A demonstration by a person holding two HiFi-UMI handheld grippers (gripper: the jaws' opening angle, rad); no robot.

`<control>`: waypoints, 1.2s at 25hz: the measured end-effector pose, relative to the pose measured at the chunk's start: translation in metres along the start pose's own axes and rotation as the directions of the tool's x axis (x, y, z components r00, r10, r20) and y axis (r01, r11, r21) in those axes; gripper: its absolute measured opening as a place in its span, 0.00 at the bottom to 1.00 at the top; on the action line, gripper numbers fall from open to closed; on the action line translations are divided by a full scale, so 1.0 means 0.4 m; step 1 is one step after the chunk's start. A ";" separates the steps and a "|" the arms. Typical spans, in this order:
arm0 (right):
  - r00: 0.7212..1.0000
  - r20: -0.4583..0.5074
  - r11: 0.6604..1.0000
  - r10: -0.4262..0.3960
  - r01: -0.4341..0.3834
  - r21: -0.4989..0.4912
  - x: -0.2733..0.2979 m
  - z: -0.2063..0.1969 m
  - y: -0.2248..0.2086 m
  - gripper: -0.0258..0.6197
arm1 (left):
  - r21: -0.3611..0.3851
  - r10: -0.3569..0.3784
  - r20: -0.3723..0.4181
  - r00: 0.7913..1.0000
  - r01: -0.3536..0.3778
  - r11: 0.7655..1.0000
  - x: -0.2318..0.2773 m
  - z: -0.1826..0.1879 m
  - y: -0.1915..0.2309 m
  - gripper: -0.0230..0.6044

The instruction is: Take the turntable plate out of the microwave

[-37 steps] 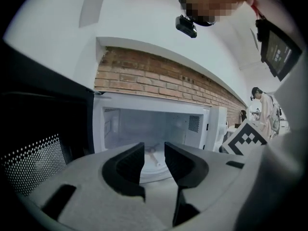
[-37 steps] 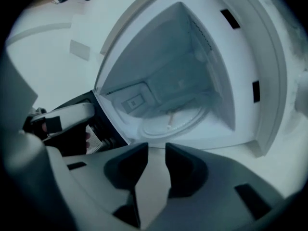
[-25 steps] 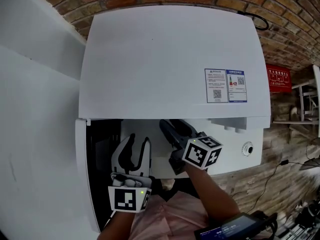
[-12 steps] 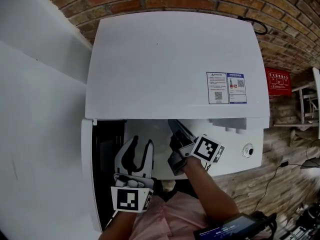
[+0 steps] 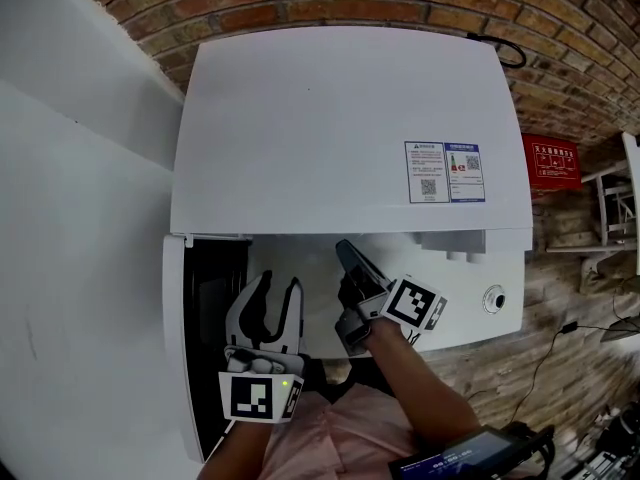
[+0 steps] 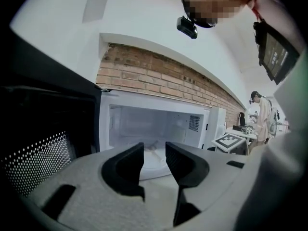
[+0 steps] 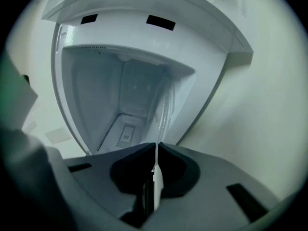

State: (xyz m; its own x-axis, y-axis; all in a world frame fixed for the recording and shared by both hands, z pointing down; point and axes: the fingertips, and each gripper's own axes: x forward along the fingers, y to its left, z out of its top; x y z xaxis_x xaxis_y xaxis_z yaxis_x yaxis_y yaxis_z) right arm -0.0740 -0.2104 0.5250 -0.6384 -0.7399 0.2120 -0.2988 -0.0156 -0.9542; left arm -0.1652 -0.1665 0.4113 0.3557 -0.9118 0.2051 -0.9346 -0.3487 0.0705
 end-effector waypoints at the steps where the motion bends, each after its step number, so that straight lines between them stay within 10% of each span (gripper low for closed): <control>1: 1.000 0.001 1.000 -0.005 0.005 -0.003 -0.004 -0.002 0.000 0.07 | 0.000 0.001 0.001 1.000 -0.001 1.000 -0.001 0.000 0.001 0.27; 8: 0.999 0.004 0.999 0.045 -0.045 -0.029 -0.014 -0.004 0.023 0.05 | -0.008 0.004 0.006 1.000 -0.004 1.000 -0.006 -0.001 0.002 0.27; 14: 1.000 -0.007 0.997 0.020 -0.019 0.074 0.019 0.002 -0.015 0.27 | -0.007 -0.005 0.004 1.000 0.005 1.000 -0.011 -0.001 -0.007 0.28; 20: 1.000 -0.024 0.990 -0.014 0.018 0.139 0.026 0.001 -0.019 0.09 | -0.005 0.002 0.004 1.000 -0.002 1.000 -0.016 -0.003 0.004 0.28; 30: 1.000 0.001 0.992 -0.011 0.011 0.124 0.032 0.034 0.016 0.09 | -0.009 0.014 0.003 1.000 -0.014 1.000 -0.025 0.000 0.015 0.28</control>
State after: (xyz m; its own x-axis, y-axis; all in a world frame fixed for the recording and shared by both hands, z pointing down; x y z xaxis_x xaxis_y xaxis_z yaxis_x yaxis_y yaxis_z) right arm -0.0745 -0.2290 0.5187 -0.6344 -0.7404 0.2221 -0.2151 -0.1069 -0.9707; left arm -0.1744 -0.1596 0.4099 0.3423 -0.9173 0.2033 -0.9396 -0.3336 0.0766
